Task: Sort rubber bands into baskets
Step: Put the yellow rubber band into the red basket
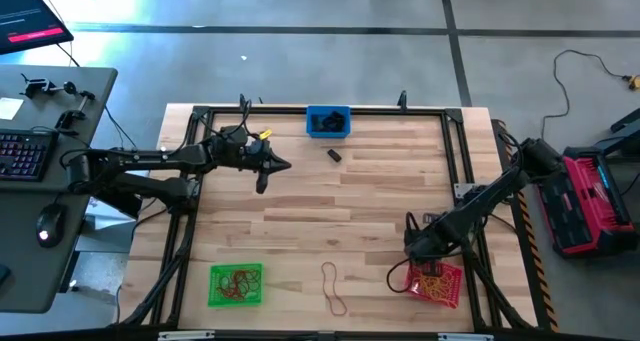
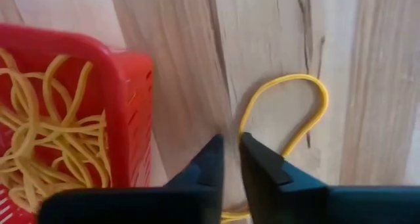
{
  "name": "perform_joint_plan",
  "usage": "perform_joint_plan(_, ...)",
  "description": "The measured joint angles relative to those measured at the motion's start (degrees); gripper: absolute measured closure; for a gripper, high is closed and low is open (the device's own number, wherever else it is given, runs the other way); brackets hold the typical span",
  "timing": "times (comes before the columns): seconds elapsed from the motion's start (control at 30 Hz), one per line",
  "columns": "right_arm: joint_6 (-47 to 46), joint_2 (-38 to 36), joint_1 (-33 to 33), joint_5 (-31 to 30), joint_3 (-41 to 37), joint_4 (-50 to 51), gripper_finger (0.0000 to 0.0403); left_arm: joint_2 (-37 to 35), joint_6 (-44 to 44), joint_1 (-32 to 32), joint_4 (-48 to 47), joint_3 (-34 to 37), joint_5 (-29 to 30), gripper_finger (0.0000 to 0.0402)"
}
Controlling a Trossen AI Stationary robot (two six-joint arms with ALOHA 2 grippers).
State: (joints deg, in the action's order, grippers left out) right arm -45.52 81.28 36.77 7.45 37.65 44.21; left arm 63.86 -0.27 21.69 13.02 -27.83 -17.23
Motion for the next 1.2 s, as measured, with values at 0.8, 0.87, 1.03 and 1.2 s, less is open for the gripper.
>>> perform_joint_plan(0.8,-17.2,-11.0,-2.7,-0.5,0.1,5.1,0.0349,0.0,0.5,0.0,-1.7,0.0,2.7,0.0401)
perform_joint_plan(0.87,-17.6,-10.4,-4.9,-0.8,0.1,5.1,0.0327,0.0,0.5,0.0,-1.7,0.0,2.8,0.0401)
perform_joint_plan(1.03,-15.8,-8.5,-10.3,-0.8,0.1,4.7,0.0312,0.0,0.9,0.0,-1.7,0.0,3.0,0.0401)
perform_joint_plan(1.2,-10.2,-5.3,-13.6,-0.2,0.0,4.0,0.0332,0.0,1.0,0.0,-1.7,0.0,3.0,0.0401)
